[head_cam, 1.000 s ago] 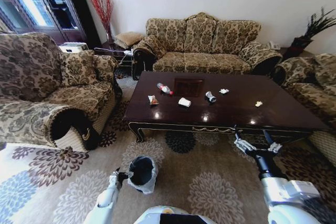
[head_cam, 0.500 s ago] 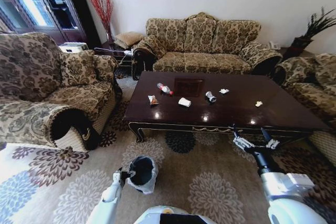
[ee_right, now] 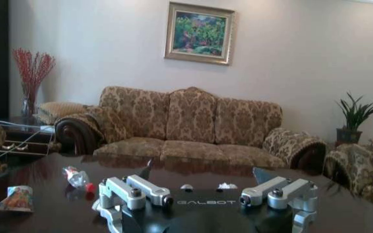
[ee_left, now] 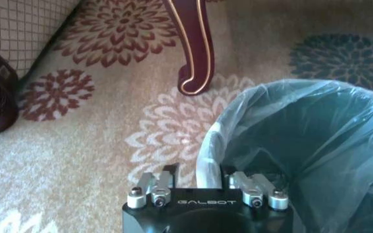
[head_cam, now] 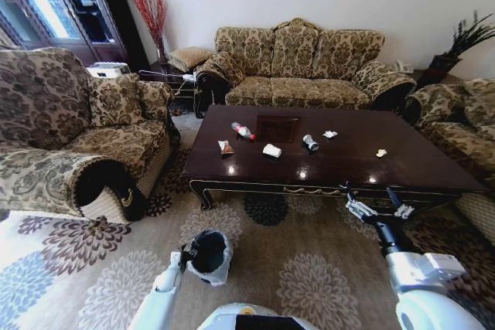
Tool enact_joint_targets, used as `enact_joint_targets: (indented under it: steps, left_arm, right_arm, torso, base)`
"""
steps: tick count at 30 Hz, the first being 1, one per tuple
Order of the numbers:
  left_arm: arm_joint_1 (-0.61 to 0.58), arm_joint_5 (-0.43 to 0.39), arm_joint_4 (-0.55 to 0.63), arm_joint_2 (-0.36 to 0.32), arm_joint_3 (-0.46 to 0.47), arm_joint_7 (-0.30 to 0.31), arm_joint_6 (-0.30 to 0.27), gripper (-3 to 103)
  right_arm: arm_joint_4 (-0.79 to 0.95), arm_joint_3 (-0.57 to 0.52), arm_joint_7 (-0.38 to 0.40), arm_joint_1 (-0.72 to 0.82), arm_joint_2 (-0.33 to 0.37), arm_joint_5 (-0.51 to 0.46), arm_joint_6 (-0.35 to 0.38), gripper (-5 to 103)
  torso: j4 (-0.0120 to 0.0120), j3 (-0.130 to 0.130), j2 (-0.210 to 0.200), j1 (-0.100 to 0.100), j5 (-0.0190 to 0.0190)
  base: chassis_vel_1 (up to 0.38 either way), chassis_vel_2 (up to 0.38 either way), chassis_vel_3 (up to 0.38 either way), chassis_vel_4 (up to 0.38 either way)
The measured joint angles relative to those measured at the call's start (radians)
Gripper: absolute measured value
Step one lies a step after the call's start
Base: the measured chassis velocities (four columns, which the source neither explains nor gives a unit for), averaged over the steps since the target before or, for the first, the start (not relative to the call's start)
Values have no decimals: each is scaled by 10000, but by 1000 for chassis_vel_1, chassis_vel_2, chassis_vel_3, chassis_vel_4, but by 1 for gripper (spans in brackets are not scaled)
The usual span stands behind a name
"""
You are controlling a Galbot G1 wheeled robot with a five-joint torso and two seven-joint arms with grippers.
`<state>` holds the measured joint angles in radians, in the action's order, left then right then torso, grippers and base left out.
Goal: Move to the front of the table and place the trash on the table into the trash bin.
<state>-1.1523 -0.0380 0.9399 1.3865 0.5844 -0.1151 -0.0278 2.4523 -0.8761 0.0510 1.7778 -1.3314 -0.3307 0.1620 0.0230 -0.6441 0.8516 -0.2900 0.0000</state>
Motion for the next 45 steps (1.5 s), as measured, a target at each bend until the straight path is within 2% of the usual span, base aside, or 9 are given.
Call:
enact_joint_targets:
  steps: [2,4,10,22,29,33,34,36,45]
  left_arm:
    - [20,-1,-83,-27,-2,-20,27,27]
    - [24,-4,-105,-33,-1,-30,34,27]
    - [38,-25,-177,-42,0,-53,143,3]
    - [-166,-290,363,-84,4,66,173,1]
    - [-870,-1600,2465,-476,289,116,-47,1]
    - [-1958,-2588,5470,-844,910,47,-481,1]
    - [-1958,-2588,5470,-844,910,47,-481,1]
    - [-2779,-2896,7075,-944,1319,-40,-677,1]
    - [-4839,-2952,10702,-939,2472,-57,-1436,1]
  right_arm:
    - [0,45,17,-60,-29,5,29,100]
    - [0,62,18,-73,-35,13,38,100]
    - [11,80,28,-105,-65,50,65,100]
    - [75,27,107,-97,-174,129,84,100]
    - [174,66,242,-192,-120,125,411,100]
    - [179,233,311,-368,-105,95,647,100]
    - [179,233,311,-368,-105,95,647,100]
    - [240,316,366,-373,-125,-54,730,100]
    - [260,139,378,-395,5,-418,706,100]
  torso:
    - [-1,0,0,0,-2]
    - [-2,0,0,0,-1]
    - [-1,0,0,0,-1]
    - [0,-1,-1,-1,-3]
    - [-3,0,0,0,-4]
    - [3,1,0,0,2]
    - [3,1,0,0,2]
    - [-5,1,2,0,-1]
    - [1,1,2,2,1]
  base:
    - [0,0,0,0]
    - [0,0,0,0]
    - [0,0,0,0]
    - [0,0,0,0]
    - [0,0,0,0]
    - [0,0,0,0]
    - [0,0,0,0]
    - [0,0,0,0]
    - [0,0,0,0]
